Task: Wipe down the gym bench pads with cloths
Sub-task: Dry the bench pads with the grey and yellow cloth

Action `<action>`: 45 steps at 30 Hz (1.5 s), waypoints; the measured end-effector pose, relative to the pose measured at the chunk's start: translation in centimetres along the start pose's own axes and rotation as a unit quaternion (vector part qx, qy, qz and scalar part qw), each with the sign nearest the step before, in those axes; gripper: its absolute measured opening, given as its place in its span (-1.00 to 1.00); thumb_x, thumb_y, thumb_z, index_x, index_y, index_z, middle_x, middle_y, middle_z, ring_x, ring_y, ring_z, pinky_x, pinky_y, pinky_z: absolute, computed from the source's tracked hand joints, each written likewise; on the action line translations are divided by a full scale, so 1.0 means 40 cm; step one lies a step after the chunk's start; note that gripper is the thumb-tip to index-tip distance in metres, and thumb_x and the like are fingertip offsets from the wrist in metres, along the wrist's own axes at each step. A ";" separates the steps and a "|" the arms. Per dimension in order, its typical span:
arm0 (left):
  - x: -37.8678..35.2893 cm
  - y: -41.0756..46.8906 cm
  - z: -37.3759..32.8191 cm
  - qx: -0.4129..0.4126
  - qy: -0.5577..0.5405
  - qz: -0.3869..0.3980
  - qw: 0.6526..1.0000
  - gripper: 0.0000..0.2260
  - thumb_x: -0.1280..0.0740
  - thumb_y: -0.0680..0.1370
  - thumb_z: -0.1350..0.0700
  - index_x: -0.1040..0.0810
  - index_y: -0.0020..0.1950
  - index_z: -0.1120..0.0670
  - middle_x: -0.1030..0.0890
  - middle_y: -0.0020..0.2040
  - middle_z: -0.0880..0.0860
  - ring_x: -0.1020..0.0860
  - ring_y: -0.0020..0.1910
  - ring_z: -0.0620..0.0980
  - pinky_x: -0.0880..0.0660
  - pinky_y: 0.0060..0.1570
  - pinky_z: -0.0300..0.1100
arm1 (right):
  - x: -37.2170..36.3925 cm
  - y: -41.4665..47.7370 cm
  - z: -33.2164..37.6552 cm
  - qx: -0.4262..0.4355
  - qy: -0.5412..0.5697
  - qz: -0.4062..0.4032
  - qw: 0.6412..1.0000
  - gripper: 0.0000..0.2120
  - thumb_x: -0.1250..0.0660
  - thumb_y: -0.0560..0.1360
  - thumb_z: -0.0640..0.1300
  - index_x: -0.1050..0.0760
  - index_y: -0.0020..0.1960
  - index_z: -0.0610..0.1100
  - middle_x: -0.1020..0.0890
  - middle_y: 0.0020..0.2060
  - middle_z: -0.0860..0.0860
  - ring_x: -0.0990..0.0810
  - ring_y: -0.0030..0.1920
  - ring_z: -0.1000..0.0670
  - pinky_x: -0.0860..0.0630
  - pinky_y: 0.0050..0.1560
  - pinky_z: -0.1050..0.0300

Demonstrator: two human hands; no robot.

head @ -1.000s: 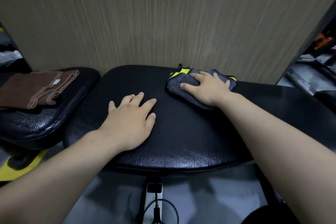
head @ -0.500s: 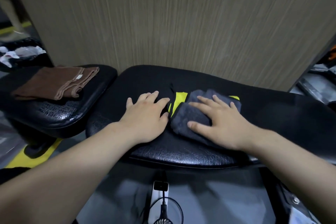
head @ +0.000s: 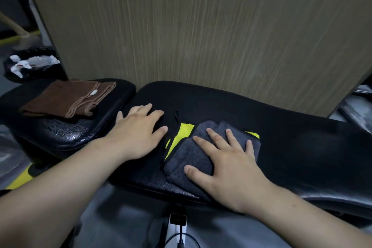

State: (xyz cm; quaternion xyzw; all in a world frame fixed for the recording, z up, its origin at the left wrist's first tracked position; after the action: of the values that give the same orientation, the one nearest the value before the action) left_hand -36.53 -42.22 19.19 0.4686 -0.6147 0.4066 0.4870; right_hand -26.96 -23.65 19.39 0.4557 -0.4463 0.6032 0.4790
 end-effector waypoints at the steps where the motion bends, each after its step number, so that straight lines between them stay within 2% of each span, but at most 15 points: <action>1: 0.001 0.002 0.009 0.003 -0.003 0.000 1.000 -0.49 -0.07 0.63 -0.24 -0.17 0.56 -0.15 -0.08 0.62 0.00 0.02 0.59 0.02 -0.03 0.48 0.30 | 0.002 0.014 0.003 -0.003 0.005 0.001 1.000 -0.16 0.14 0.31 0.54 0.06 0.55 0.29 0.07 0.59 0.17 0.23 0.58 -0.10 0.25 0.48 -0.35; 5: 0.006 0.008 0.040 0.010 -0.017 -0.003 1.000 -0.51 -0.06 0.63 -0.22 -0.19 0.56 -0.16 -0.10 0.62 -0.04 0.00 0.58 0.00 -0.05 0.49 0.28 | 0.017 0.109 -0.019 -0.019 0.029 -0.005 0.999 -0.24 -0.03 0.41 0.52 -0.05 0.55 0.29 0.01 0.59 0.16 0.17 0.59 -0.11 0.22 0.47 -0.40; 12: 0.000 0.006 0.051 -0.006 -0.020 -0.004 1.000 -0.50 -0.06 0.64 -0.21 -0.15 0.57 -0.16 -0.08 0.62 -0.04 0.02 0.59 -0.02 -0.07 0.51 0.21 | 0.067 0.322 -0.143 -0.095 0.046 -0.040 0.994 -0.29 -0.06 0.45 0.49 -0.14 0.53 0.25 -0.09 0.58 0.14 0.06 0.58 -0.17 0.16 0.43 -0.46; 18: -0.007 -0.002 0.055 -0.017 -0.020 -0.017 1.000 -0.50 -0.04 0.64 -0.22 -0.13 0.58 -0.16 -0.05 0.63 -0.05 0.03 0.59 -0.03 -0.04 0.52 0.18 | 0.091 0.406 -0.201 -0.109 0.053 -0.064 0.991 -0.33 -0.07 0.44 0.48 -0.23 0.49 0.27 -0.20 0.55 0.16 -0.03 0.57 -0.18 0.07 0.42 -0.45; 24: -0.011 -0.005 0.059 -0.017 -0.021 -0.019 0.999 -0.50 -0.04 0.64 -0.22 -0.13 0.58 -0.16 -0.05 0.63 -0.05 0.03 0.59 -0.03 -0.03 0.53 0.16 | 0.082 0.360 -0.167 -0.093 0.038 -0.086 0.991 -0.32 -0.02 0.45 0.47 -0.21 0.51 0.25 -0.19 0.55 0.14 -0.04 0.57 -0.16 0.07 0.43 -0.44; 32: -0.008 0.018 0.072 -0.041 -0.032 -0.021 0.998 -0.51 -0.10 0.62 -0.22 -0.21 0.55 -0.17 -0.13 0.61 -0.05 -0.04 0.58 -0.02 -0.16 0.49 0.17 | 0.026 0.138 -0.003 -0.002 0.031 -0.036 0.999 -0.30 -0.06 0.46 0.46 -0.08 0.54 0.28 -0.05 0.59 0.16 0.11 0.59 -0.10 0.18 0.48 -0.36; 36: 0.008 0.025 0.090 -0.068 -0.055 -0.034 0.996 -0.59 -0.14 0.66 -0.05 -0.29 0.53 -0.17 -0.21 0.58 -0.08 -0.11 0.56 -0.04 -0.17 0.48 0.04 | -0.004 0.046 0.076 -0.006 0.014 -0.016 1.000 -0.27 -0.01 0.46 0.46 0.03 0.56 0.26 0.05 0.60 0.15 0.21 0.58 -0.11 0.26 0.48 -0.34; 39: 0.017 0.028 0.107 -0.080 -0.067 -0.042 0.994 -0.61 -0.15 0.66 0.03 -0.35 0.50 -0.14 -0.26 0.56 -0.11 -0.15 0.54 -0.08 -0.18 0.48 0.02 | -0.020 0.020 0.113 -0.008 -0.004 -0.006 1.000 -0.25 0.01 0.46 0.47 0.09 0.56 0.26 0.12 0.60 0.15 0.29 0.57 -0.10 0.30 0.47 -0.35; 43: 0.029 0.027 0.125 -0.087 -0.063 -0.051 0.993 -0.61 -0.12 0.64 0.04 -0.40 0.48 -0.08 -0.32 0.54 -0.07 -0.19 0.53 -0.06 -0.20 0.48 0.03 | -0.008 0.062 0.105 -0.014 0.014 0.000 1.000 -0.24 -0.01 0.45 0.49 0.05 0.57 0.26 0.09 0.60 0.16 0.28 0.57 -0.10 0.28 0.47 -0.36; 45: 0.043 0.020 0.135 -0.081 -0.053 -0.059 0.994 -0.52 -0.06 0.55 -0.03 -0.42 0.46 -0.05 -0.35 0.52 -0.03 -0.22 0.52 -0.03 -0.20 0.48 0.01 | -0.001 0.107 0.086 -0.027 0.033 -0.011 0.999 -0.23 -0.03 0.44 0.49 0.00 0.56 0.25 0.05 0.60 0.15 0.23 0.58 -0.12 0.26 0.47 -0.38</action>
State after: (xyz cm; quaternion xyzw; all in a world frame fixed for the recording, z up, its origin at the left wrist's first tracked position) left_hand -38.62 -47.49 19.81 0.4843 -0.6417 0.3006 0.5132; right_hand -30.73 -27.61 19.57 0.4274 -0.4415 0.6003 0.5119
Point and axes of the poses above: each hand's wrist, its own y-axis towards the middle knuckle, its own x-axis out of the back of the hand, z = x × y, the point moved 7 cm from there along y, towards the middle knuckle
